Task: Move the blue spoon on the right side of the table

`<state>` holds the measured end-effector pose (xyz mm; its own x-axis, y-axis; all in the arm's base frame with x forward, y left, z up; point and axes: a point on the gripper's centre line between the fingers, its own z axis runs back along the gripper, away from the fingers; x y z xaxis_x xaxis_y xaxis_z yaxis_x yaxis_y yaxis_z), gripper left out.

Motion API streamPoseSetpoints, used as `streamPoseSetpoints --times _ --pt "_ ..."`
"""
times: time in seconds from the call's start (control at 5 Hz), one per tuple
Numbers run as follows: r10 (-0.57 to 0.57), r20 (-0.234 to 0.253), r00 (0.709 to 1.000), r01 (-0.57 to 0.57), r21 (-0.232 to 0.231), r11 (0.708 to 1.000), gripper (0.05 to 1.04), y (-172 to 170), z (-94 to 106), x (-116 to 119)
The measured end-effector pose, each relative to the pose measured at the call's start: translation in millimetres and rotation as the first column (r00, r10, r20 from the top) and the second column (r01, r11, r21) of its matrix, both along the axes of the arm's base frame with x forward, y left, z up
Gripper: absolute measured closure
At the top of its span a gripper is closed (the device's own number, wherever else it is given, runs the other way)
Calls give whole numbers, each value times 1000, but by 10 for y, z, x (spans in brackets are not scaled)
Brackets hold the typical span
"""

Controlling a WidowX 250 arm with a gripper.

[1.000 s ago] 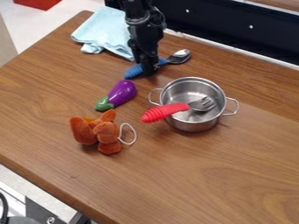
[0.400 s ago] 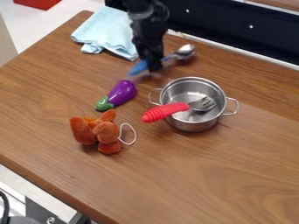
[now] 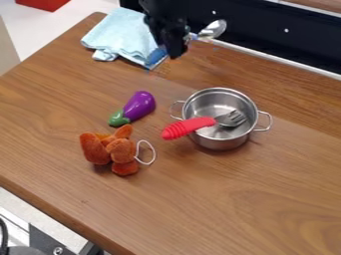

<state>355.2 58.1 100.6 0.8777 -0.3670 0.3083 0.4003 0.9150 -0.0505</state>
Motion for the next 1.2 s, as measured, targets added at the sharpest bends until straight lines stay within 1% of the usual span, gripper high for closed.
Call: streamPoseSetpoints --times 0.2,0.4,0.6,0.8,1.0,1.2 --pt "-5 -17 1000 5 -36 999 698 -300 132 -376" --pt "-40 -25 999 38 -86 996 698 -710 149 -685" --pt "-10 -86 996 0 -118 993 698 -1072 4 -920" --pt "-10 -108 994 -6 -138 990 698 -1412 -159 -1087" --pt "4 -149 989 -23 -129 991 698 -1753 -396 -1252" --pt "-12 -159 987 0 -74 997 698 -1957 -727 -1307"
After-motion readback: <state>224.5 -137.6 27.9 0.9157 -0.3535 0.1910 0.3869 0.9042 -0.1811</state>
